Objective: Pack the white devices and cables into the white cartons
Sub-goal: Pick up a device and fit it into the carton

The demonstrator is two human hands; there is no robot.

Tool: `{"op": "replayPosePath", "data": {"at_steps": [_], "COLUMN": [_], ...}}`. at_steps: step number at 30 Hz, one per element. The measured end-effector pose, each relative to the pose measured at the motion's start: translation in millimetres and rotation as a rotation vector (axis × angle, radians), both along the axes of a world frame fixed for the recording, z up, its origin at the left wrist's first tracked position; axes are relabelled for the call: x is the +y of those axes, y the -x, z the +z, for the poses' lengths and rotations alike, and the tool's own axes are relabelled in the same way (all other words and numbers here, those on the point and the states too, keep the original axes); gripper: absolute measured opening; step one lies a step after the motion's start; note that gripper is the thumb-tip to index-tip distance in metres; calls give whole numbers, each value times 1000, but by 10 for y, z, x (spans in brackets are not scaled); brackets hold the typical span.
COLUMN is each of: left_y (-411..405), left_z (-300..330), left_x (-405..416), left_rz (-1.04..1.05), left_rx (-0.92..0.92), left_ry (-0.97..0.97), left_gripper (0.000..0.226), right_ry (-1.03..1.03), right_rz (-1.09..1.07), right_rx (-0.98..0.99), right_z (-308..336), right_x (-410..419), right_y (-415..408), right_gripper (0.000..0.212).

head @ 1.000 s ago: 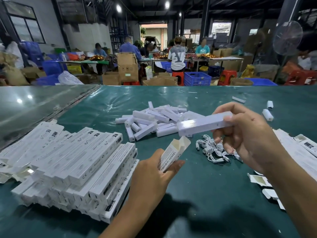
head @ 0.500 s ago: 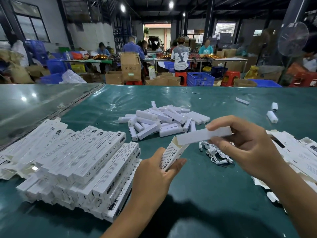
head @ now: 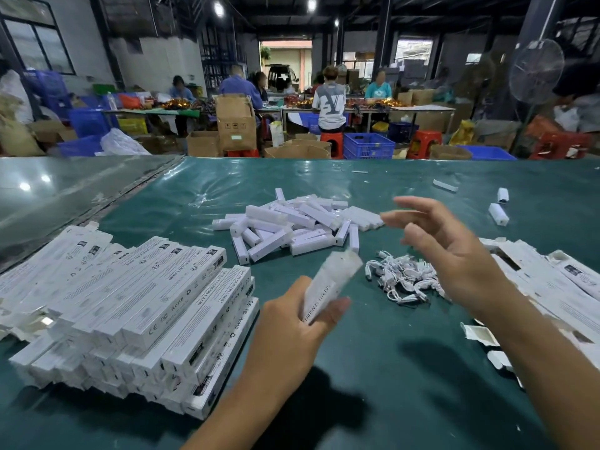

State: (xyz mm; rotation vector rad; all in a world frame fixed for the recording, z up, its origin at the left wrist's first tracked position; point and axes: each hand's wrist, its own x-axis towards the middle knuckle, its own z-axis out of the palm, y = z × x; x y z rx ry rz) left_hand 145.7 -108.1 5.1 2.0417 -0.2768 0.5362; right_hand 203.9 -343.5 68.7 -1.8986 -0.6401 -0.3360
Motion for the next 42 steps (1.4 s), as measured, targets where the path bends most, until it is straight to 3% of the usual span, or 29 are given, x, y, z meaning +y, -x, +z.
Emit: {"op": "replayPosePath", "data": {"at_steps": [1,3,5,10,16,24,27,30,33,37,42], "left_y": [-7,-15,-19,-13,-25,2,4,-11,-12,-29,-99], "left_z": [-2,2,3,-23,-57,-35,-31,-25,-19,-21,56], "left_x": [1,-9,-16,-52,-25,-43,-20,19,27,6,51], "left_rz": [3,0,-28,-53,-22,-94,-100,-32,2,21,142], "left_rx": [6,29,53,33,-6,-35,-173,-368,-453,-456,-522], "left_ry": [80,181,268,361,295,353,288,111,8,-15,-69], "left_gripper": [61,63,64,48,43,35,61,68,48,35,22], "right_ry": [22,315,547,936,1196,1091,1047,993,928,820,542], "right_rz": [-178,-427,-481,-661,-741,-663,-630,-613,-624,-594,-525], "right_rx": [-23,-25,59,46,44,235,301,316,281,275,194], "right_z": [-71,-274,-485,-665,-656,-544,-528,-526,-548,-593,-573], "right_x": [-44,-141,-117,145,257,186,167,124,90,26,-33], "right_y": [-103,-289,-393,-604,-638,-603,-605,-578,-530,-523,-458], "right_gripper": [18,15,6,40,18,12,32,26,5,6,6]}}
